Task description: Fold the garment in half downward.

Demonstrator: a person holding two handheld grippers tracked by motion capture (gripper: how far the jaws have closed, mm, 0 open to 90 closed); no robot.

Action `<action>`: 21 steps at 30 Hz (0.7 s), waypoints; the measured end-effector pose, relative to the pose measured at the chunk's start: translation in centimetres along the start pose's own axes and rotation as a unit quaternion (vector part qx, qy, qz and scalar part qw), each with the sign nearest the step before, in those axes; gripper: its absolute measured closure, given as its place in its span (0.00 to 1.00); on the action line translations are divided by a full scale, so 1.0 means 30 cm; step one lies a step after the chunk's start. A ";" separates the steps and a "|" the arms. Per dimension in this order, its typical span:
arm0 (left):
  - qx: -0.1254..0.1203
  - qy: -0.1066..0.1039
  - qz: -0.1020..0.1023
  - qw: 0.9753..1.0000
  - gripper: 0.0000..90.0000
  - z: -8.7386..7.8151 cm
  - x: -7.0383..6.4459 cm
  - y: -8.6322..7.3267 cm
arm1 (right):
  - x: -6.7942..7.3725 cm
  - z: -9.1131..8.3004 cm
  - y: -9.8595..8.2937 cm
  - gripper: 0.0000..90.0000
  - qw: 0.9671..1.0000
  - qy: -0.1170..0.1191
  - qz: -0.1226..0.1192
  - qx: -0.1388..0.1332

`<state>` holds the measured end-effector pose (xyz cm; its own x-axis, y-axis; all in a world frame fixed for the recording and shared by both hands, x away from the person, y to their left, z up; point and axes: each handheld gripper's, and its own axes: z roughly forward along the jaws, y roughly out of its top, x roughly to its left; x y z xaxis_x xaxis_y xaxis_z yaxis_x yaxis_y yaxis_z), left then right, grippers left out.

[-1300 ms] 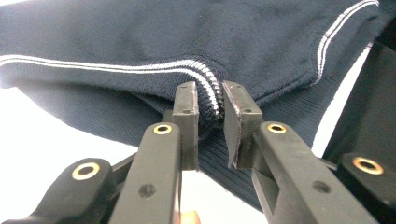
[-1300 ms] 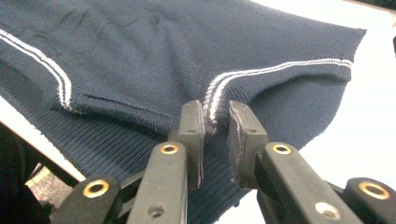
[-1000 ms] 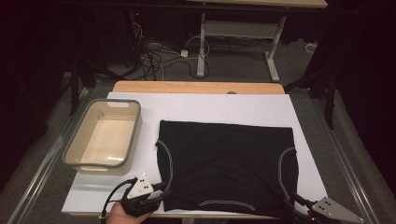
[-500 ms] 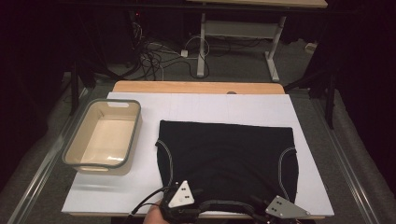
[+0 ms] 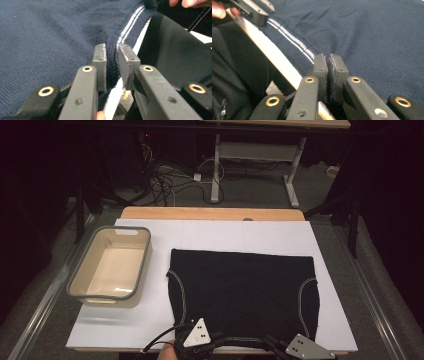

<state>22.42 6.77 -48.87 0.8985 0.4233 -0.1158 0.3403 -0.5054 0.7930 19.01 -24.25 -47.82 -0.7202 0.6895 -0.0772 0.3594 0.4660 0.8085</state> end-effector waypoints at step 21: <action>-0.091 0.047 -0.081 0.991 0.21 -0.131 0.277 -0.009 | -0.109 0.085 0.102 0.18 0.997 -0.036 0.049 -0.041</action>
<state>28.72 13.37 -47.69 0.8038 0.5598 -0.2014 0.4148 -0.2847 0.8642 23.98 -23.68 -46.59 -0.6387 0.7687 -0.0335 0.3751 0.3491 0.8587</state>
